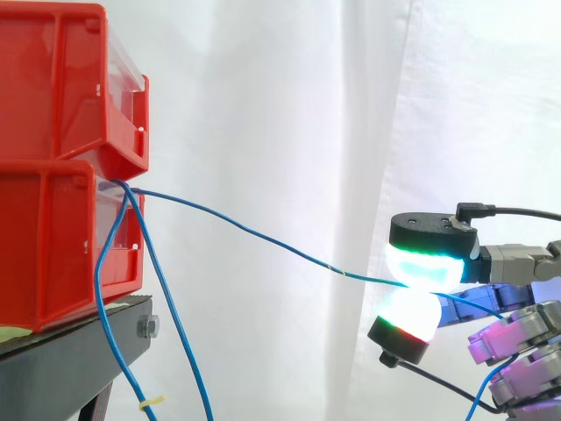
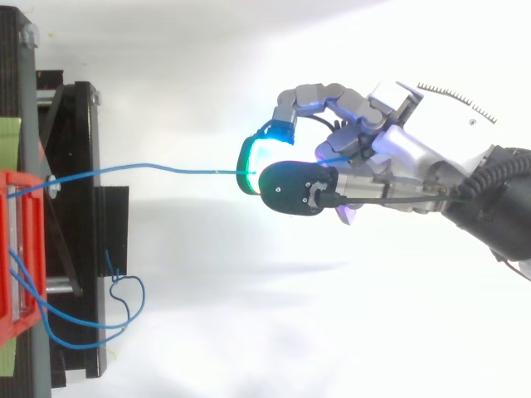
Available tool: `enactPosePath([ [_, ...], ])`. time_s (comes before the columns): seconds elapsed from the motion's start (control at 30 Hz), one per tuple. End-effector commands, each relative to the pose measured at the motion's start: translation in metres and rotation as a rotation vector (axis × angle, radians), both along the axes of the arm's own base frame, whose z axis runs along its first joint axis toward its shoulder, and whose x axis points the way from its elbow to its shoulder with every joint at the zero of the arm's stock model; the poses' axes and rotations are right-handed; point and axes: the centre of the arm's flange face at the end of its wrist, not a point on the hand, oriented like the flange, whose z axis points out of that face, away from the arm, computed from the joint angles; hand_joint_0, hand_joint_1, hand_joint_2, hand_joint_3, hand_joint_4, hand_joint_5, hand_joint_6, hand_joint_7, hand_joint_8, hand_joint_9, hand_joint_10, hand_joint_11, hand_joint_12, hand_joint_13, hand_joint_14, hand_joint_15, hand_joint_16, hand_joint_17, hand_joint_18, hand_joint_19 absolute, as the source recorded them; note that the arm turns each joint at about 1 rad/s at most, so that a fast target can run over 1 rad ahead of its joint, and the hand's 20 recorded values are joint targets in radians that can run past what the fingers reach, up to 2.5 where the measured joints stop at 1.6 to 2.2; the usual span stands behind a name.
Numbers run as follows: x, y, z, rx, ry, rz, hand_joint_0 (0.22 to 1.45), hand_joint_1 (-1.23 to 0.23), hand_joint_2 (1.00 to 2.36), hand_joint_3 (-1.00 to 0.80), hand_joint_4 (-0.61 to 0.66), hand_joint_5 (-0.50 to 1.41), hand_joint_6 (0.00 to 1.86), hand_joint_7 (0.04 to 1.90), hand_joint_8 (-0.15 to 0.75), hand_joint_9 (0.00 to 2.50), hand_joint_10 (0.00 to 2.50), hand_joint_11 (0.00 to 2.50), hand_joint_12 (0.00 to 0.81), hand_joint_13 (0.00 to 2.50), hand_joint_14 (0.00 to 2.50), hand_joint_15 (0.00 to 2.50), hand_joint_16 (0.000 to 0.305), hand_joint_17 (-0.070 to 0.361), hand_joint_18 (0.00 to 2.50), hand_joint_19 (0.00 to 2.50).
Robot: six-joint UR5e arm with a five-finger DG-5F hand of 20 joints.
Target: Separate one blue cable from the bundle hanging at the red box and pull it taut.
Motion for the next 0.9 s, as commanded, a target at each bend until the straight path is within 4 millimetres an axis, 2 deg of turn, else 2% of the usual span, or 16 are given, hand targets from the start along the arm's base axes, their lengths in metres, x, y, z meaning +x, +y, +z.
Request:
enactPosePath([
  [0.0, -0.0002, -0.0002, -0.0001, 0.0, 0.001, 0.0, 0.75, -0.72, 1.02, -0.23, -0.02, -0.2, 0.93, 1.22, 0.353, 1.11, 2.14, 1.64, 0.428, 1.1, 2.28, 1.57, 0.052, 0.117, 1.41, 1.25],
  [0.87, 0.0, -0.0002, 0.0, 0.0, 0.0, 0.0, 0.75, -0.73, 1.02, -0.21, -0.03, -0.19, 0.92, 1.23, 0.349, 1.12, 2.18, 1.65, 0.418, 1.1, 2.32, 1.55, 0.05, 0.111, 1.41, 1.25],
])
